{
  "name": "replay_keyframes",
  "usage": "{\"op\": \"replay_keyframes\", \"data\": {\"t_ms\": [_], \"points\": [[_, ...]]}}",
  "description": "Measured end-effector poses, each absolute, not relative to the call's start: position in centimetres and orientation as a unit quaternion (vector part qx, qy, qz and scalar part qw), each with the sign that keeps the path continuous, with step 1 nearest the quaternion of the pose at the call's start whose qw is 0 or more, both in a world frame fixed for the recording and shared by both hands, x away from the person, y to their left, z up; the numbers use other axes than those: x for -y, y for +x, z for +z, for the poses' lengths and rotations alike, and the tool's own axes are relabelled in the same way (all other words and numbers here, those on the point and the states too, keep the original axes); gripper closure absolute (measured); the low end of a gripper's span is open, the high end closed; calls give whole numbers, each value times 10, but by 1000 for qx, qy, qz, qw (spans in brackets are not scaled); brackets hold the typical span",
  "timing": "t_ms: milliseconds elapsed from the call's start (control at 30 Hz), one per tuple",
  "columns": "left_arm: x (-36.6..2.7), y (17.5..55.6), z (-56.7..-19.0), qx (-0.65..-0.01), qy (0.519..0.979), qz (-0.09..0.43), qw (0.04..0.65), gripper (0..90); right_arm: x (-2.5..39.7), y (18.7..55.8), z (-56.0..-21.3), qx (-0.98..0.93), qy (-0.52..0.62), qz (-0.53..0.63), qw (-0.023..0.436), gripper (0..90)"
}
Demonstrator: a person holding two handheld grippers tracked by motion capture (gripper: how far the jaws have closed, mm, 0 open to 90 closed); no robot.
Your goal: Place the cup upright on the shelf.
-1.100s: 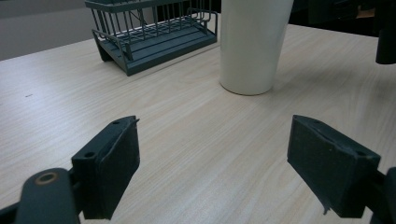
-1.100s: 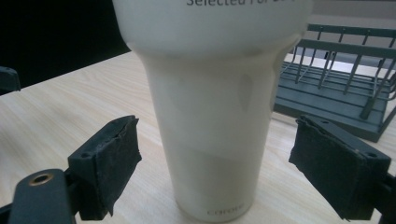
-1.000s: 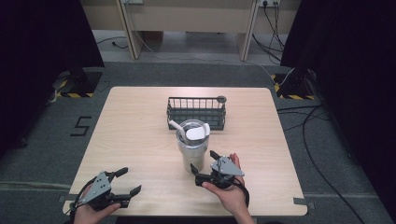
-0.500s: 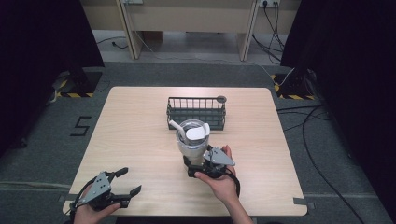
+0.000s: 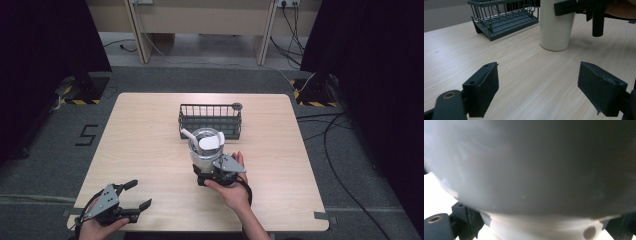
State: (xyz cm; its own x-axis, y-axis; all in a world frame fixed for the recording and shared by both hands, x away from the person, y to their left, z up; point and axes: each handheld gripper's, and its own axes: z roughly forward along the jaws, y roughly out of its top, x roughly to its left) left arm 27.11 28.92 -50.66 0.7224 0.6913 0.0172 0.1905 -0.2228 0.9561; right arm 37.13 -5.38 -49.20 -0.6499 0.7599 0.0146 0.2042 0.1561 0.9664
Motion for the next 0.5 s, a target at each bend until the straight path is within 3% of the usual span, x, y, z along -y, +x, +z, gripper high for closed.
{"op": "replay_keyframes", "data": {"t_ms": [500], "points": [[-289,271,-506,-295,746,227,553,168,52,374,-486,-726,346,541,246,104]]}}
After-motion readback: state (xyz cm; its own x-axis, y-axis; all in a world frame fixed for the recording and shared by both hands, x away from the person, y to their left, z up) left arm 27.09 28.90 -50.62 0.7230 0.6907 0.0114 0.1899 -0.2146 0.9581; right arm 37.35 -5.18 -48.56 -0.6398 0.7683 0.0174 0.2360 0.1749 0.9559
